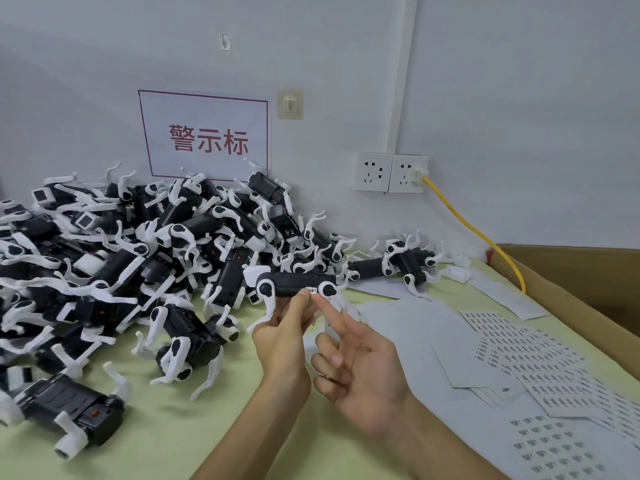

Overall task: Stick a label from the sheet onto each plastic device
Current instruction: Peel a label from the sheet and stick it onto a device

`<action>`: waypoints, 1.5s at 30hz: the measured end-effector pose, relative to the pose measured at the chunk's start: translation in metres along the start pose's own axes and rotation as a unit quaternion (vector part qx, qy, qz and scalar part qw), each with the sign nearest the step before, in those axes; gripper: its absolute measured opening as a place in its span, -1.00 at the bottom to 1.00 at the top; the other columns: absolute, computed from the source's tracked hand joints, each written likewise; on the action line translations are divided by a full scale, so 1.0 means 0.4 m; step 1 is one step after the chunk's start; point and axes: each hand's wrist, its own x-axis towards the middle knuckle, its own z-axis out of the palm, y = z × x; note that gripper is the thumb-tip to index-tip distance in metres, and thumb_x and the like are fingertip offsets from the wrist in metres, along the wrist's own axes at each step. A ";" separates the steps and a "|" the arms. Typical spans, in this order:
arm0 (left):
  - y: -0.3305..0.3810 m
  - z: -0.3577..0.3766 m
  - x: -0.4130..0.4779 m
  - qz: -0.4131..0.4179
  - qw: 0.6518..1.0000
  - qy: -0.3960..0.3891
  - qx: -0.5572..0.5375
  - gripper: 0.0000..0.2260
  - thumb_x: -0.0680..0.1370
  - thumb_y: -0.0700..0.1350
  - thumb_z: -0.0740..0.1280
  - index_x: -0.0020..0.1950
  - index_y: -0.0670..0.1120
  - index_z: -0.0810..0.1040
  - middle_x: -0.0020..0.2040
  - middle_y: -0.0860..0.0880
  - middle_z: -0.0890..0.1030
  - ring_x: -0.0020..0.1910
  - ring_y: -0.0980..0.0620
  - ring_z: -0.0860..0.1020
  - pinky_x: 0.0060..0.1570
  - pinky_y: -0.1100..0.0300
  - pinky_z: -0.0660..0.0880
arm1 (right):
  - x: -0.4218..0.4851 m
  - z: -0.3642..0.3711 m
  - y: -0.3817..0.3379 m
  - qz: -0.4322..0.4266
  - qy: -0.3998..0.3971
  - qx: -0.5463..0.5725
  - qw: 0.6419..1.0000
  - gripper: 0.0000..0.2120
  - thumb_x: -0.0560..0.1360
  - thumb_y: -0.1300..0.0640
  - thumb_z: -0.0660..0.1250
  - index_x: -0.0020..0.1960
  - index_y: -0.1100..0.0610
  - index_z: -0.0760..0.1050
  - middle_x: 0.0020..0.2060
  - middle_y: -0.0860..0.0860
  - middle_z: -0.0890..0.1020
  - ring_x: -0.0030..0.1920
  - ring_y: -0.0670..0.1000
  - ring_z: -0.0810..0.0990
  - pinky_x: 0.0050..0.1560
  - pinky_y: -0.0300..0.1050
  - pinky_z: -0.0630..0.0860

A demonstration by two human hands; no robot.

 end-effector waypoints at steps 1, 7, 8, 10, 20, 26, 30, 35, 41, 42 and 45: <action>-0.002 -0.001 0.002 0.003 1.000 0.006 -0.003 -0.84 0.51 -0.18 0.50 -0.25 -0.10 0.60 -0.28 0.04 0.71 -0.20 0.13 0.72 -0.28 0.44 0.54 | 0.000 0.001 0.001 0.000 0.001 -0.002 1.000 -0.55 0.48 0.00 0.29 0.36 -0.05 0.56 -0.46 0.01 0.28 -0.47 -0.05 0.11 -0.45 -0.17 0.05; -0.003 0.000 0.014 0.012 0.999 0.035 -0.008 -0.87 0.53 -0.20 0.48 -0.20 -0.13 0.60 -0.34 0.07 0.70 -0.28 0.15 0.70 -0.25 0.38 0.55 | -0.002 0.004 0.004 -0.007 0.009 -0.008 1.000 -0.54 0.44 0.01 0.32 0.34 -0.09 0.56 -0.45 0.00 0.27 -0.46 -0.04 0.09 -0.46 -0.18 0.06; 0.001 -0.004 0.023 0.007 0.999 0.048 -0.021 -0.90 0.54 -0.20 0.46 -0.15 -0.14 0.60 -0.30 0.06 0.70 -0.29 0.14 0.70 -0.20 0.33 0.56 | -0.003 0.002 -0.002 -0.013 0.012 0.002 1.000 -0.54 0.44 0.02 0.33 0.34 -0.10 0.56 -0.45 0.00 0.27 -0.46 -0.04 0.09 -0.46 -0.18 0.07; 0.017 -0.016 0.048 -0.007 0.995 0.077 -0.060 -0.92 0.56 -0.20 0.44 0.00 -0.17 0.58 -0.12 -0.03 0.71 -0.29 0.12 0.71 -0.14 0.27 0.59 | -0.005 -0.005 -0.025 -0.029 0.019 0.023 0.999 -0.54 0.44 0.03 0.33 0.34 -0.11 0.57 -0.45 -0.01 0.26 -0.45 -0.04 0.09 -0.46 -0.19 0.09; 0.035 -0.020 0.052 -0.012 0.996 -0.068 -0.054 -0.92 0.60 -0.14 0.39 0.02 -0.15 0.59 -0.11 -0.02 0.73 -0.08 0.05 0.72 0.15 0.14 0.55 | -0.007 -0.016 -0.057 -0.055 0.036 0.030 0.997 -0.54 0.40 0.04 0.38 0.31 -0.04 0.60 -0.45 -0.01 0.27 -0.48 -0.02 0.17 -0.49 -0.18 0.20; 0.024 -0.020 0.039 0.049 0.994 -0.082 0.049 -0.83 0.58 -0.14 0.43 -0.19 -0.12 0.57 -0.37 0.02 0.60 -0.34 0.15 0.61 -0.18 0.37 0.56 | -0.001 -0.027 -0.058 -0.078 0.048 0.015 0.996 -0.59 0.48 0.05 0.26 0.28 0.06 0.62 -0.44 0.01 0.31 -0.49 -0.03 0.18 -0.47 -0.18 0.12; 0.025 -0.014 0.015 0.118 0.981 -0.111 0.111 -0.66 0.62 -0.14 0.38 -0.37 0.01 0.55 -0.44 0.12 0.55 -0.43 0.19 0.52 -0.30 0.39 0.48 | -0.001 -0.024 -0.060 -0.138 0.108 -0.106 0.979 -0.61 0.44 0.02 0.26 0.18 0.09 0.67 -0.38 0.02 0.40 -0.47 -0.05 0.18 -0.42 -0.17 0.09; 0.017 -0.019 -0.002 0.179 0.952 -0.185 0.169 -0.87 0.65 -0.07 0.35 0.08 -0.06 0.68 -0.09 -0.04 0.74 -0.12 0.05 0.67 -0.08 0.29 0.57 | -0.001 -0.010 -0.055 -0.216 0.155 -0.291 0.919 -0.66 0.42 -0.08 0.41 0.18 -0.09 0.65 -0.02 0.01 0.61 -0.15 -0.03 0.54 -0.14 -0.13 0.42; 0.010 -0.013 -0.011 0.173 0.943 -0.189 0.214 -0.64 0.73 0.00 0.15 -0.07 -0.01 0.70 -0.22 -0.02 0.74 -0.25 0.13 0.67 -0.22 0.37 0.52 | 0.009 -0.012 -0.053 -0.228 0.186 -0.319 0.901 -0.78 0.59 0.10 0.33 0.20 -0.05 0.64 0.08 -0.04 0.72 0.12 0.07 0.66 0.10 0.13 0.56; 0.014 -0.012 -0.009 0.167 0.940 -0.198 0.222 -0.62 0.73 0.00 0.13 -0.07 -0.02 0.71 -0.23 -0.02 0.74 -0.25 0.11 0.68 -0.21 0.35 0.53 | 0.008 -0.013 -0.056 -0.228 0.185 -0.309 0.905 -0.78 0.60 0.10 0.31 0.18 -0.05 0.65 0.08 -0.03 0.72 0.10 0.06 0.67 0.06 0.08 0.57; 0.020 -0.010 -0.009 0.165 0.927 -0.261 0.212 -0.71 0.70 0.01 0.20 0.07 -0.04 0.70 -0.18 -0.01 0.73 -0.21 0.08 0.66 -0.11 0.26 0.56 | 0.005 -0.013 -0.063 -0.224 0.176 -0.281 0.916 -0.79 0.61 0.10 0.30 0.16 -0.02 0.67 0.08 0.00 0.72 0.08 0.06 0.68 -0.02 -0.07 0.61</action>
